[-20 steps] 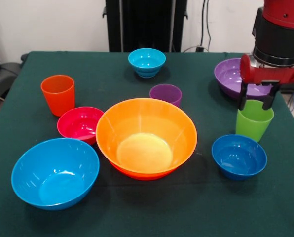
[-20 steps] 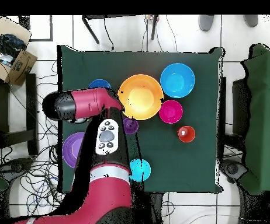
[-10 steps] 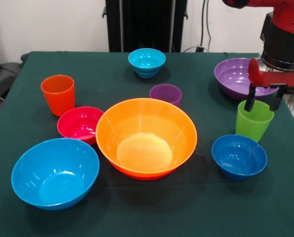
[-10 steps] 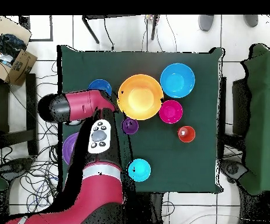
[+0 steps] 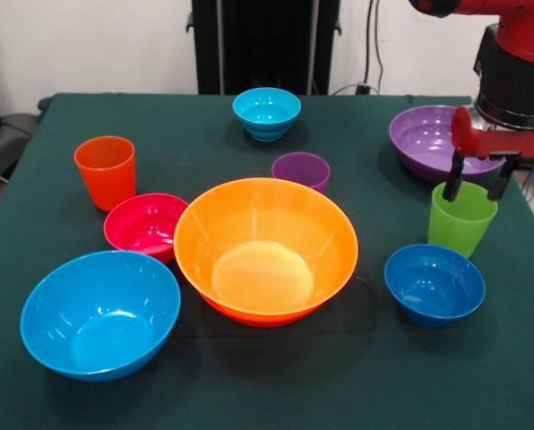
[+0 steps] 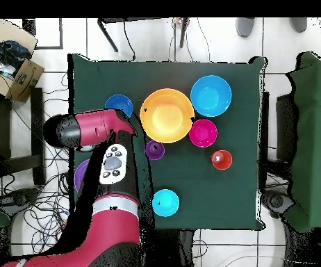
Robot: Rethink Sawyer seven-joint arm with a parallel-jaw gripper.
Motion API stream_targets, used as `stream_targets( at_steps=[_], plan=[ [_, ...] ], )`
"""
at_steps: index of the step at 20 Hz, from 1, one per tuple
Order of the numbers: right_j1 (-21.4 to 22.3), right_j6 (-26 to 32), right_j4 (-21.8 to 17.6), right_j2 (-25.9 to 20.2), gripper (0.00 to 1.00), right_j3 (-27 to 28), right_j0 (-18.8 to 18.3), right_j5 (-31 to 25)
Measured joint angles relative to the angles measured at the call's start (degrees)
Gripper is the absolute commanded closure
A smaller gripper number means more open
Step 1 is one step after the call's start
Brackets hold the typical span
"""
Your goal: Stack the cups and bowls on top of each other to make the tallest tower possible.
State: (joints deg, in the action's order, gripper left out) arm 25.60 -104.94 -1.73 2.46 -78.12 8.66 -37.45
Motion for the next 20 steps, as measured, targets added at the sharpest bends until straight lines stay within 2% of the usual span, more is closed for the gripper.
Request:
stream_targets(
  at_steps=[12, 20],
  plan=[
    [-3.5, 0.0, 0.1, 1.5, 0.00, 1.5, 1.6, 0.0],
    [-3.9, 0.0, 0.2, 2.0, 0.00, 2.3, 2.6, 0.0]
  ],
)
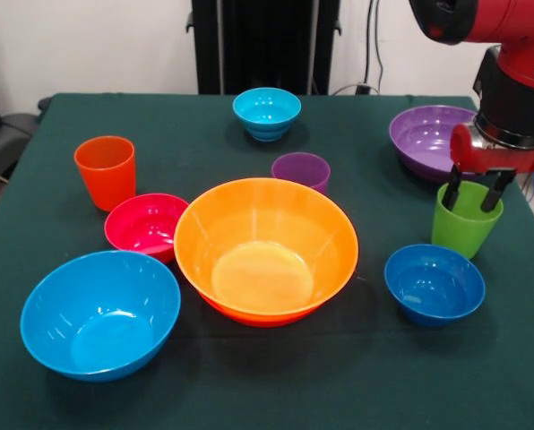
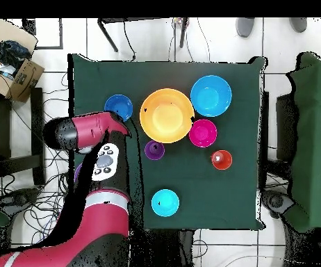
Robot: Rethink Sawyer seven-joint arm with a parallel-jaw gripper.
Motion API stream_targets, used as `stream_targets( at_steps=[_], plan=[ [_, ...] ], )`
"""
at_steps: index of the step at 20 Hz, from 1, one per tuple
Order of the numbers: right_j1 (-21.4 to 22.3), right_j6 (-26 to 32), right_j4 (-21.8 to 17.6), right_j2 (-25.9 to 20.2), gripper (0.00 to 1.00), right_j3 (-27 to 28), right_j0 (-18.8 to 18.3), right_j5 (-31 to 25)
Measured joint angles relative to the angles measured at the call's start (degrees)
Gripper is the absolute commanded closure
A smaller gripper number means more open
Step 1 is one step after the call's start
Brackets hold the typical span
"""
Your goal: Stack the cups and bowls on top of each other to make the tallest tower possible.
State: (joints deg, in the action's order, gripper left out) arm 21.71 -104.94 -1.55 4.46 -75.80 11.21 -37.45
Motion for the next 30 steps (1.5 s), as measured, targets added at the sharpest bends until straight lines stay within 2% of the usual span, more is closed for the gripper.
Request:
stream_targets(
  at_steps=[21, 30],
  plan=[
    [0.3, 0.0, 0.7, 0.2, 0.00, -0.1, 0.3, 0.0],
    [2.7, 0.0, 0.8, 0.3, 0.00, -0.6, 0.8, 0.0]
  ],
)
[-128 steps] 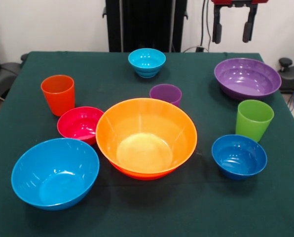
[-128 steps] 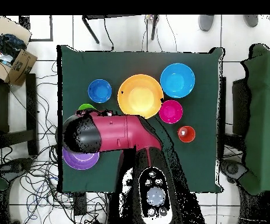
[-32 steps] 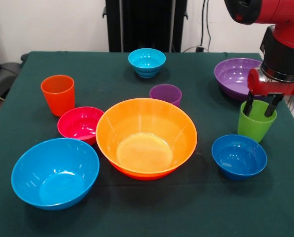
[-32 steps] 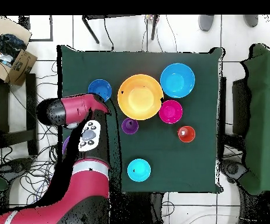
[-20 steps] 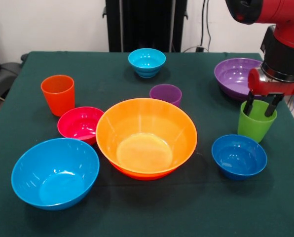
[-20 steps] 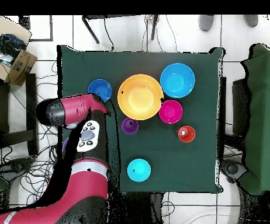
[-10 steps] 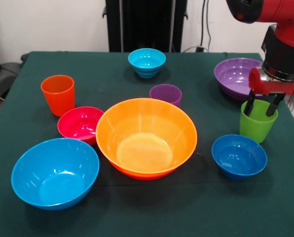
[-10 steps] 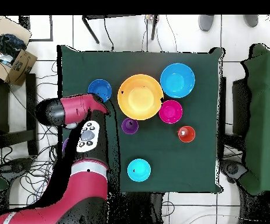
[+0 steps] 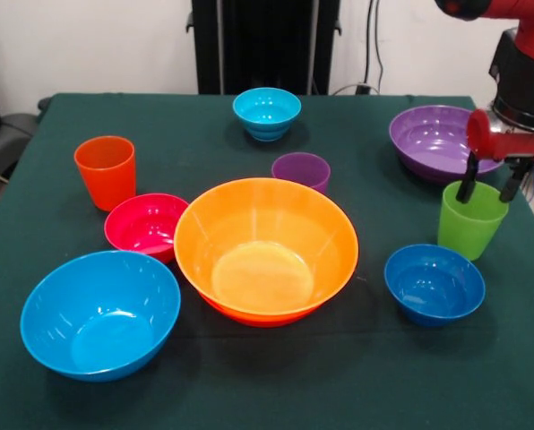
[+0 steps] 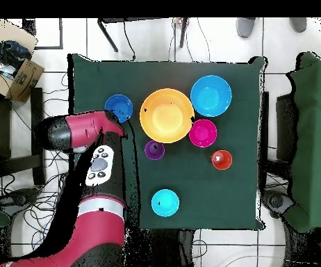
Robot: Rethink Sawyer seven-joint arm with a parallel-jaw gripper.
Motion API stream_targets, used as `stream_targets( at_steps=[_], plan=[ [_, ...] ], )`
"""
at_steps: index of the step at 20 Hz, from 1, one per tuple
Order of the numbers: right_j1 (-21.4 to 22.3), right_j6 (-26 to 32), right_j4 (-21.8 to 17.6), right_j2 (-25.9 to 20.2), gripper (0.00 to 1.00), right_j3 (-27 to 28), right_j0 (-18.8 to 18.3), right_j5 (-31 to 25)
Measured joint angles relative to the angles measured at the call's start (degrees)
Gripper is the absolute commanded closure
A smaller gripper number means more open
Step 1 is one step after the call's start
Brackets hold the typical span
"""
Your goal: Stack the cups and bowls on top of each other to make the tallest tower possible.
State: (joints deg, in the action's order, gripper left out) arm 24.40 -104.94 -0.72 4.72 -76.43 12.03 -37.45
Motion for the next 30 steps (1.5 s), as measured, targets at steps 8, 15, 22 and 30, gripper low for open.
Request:
stream_targets(
  at_steps=[8, 15, 22, 30],
  plan=[
    [3.8, 0.0, 0.5, 0.9, 0.00, -0.6, 0.0, 0.0],
    [5.2, 0.0, 1.8, 1.5, 0.00, -0.6, 0.0, 0.0],
    [4.4, 0.0, 1.9, 2.3, 0.00, -0.3, 0.1, 0.0],
    [0.8, 0.0, 1.9, 3.6, 0.00, 0.8, 1.4, 0.0]
  ],
)
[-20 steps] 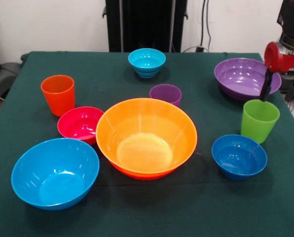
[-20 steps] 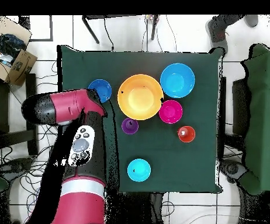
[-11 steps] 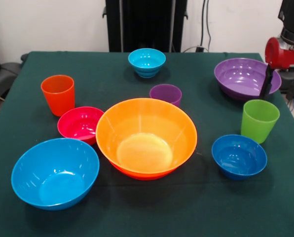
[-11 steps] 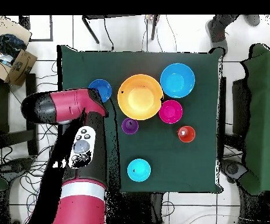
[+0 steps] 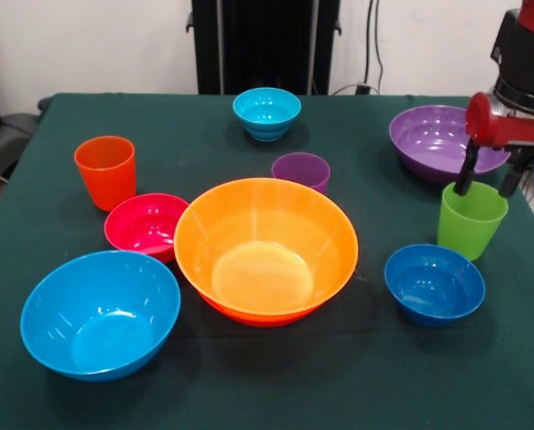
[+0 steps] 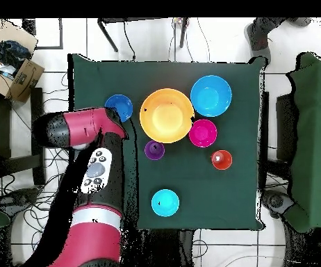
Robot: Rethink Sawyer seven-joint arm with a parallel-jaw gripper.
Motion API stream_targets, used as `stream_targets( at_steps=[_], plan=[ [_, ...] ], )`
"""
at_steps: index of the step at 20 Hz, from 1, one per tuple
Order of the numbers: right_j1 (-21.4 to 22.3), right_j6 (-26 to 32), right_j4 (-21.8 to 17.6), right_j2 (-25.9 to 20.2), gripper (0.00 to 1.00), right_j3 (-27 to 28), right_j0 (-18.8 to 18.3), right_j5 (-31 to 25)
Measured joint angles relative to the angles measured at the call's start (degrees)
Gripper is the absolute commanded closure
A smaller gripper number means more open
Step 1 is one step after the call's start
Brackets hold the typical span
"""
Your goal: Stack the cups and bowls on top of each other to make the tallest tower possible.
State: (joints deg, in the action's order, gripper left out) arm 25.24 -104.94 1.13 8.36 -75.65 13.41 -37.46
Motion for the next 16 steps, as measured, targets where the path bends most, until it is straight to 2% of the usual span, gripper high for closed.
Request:
stream_targets(
  at_steps=[6, 16],
  plan=[
    [-2.4, 0.0, 0.1, 1.1, 0.00, 0.0, 1.8, 0.0],
    [-4.1, 0.0, 3.0, 1.1, 0.00, -0.2, 1.6, 0.0]
  ],
)
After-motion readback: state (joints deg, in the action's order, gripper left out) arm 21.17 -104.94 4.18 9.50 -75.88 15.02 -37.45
